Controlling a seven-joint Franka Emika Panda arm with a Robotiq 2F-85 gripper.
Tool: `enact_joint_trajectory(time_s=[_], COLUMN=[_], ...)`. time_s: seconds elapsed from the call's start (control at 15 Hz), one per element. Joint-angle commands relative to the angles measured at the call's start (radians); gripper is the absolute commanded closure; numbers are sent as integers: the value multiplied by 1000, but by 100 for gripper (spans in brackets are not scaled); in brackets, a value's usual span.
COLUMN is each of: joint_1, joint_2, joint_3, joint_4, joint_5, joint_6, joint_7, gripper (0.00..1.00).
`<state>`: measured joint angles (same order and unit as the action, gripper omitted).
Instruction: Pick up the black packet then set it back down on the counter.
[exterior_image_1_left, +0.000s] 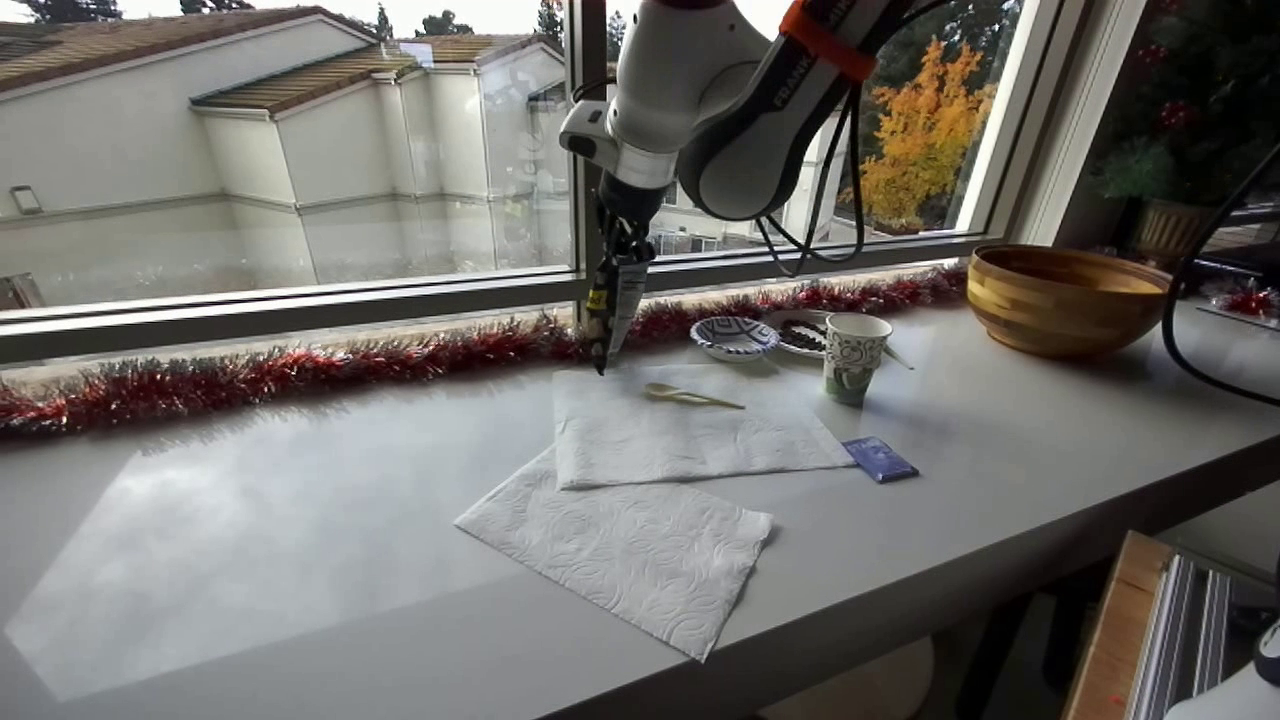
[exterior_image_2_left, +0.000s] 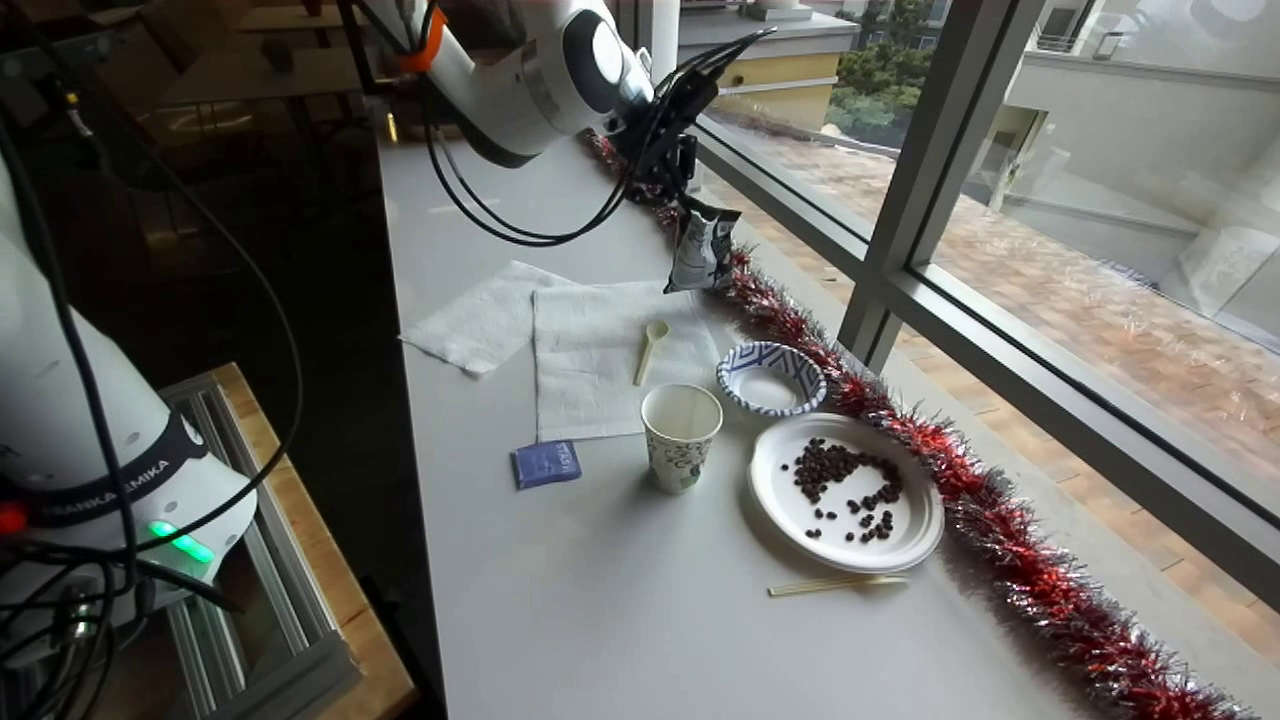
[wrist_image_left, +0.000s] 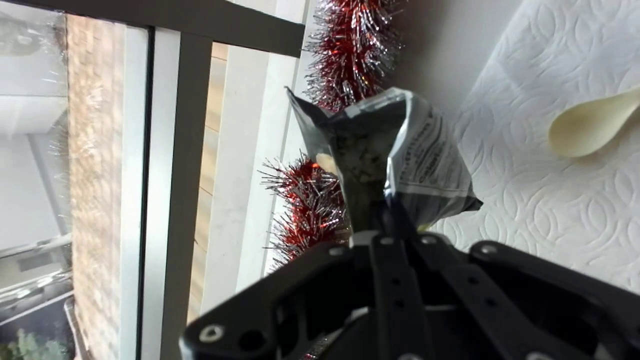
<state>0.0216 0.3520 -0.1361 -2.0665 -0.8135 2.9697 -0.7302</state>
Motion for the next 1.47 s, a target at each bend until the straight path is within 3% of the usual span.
enact_joint_trajectory(time_s=[0.0, 0.6, 1.07, 1.4], joint_1=[61, 115, 121, 70], joint_2=[6, -2, 52, 141], joint_3=[-52, -60, -40, -18], joint_4=[-18, -45, -28, -29], joint_5=[-41, -45, -20, -16], joint_6=[8, 118, 394, 551], joint_7=[141, 242, 204, 208], gripper=[100, 100, 100, 100])
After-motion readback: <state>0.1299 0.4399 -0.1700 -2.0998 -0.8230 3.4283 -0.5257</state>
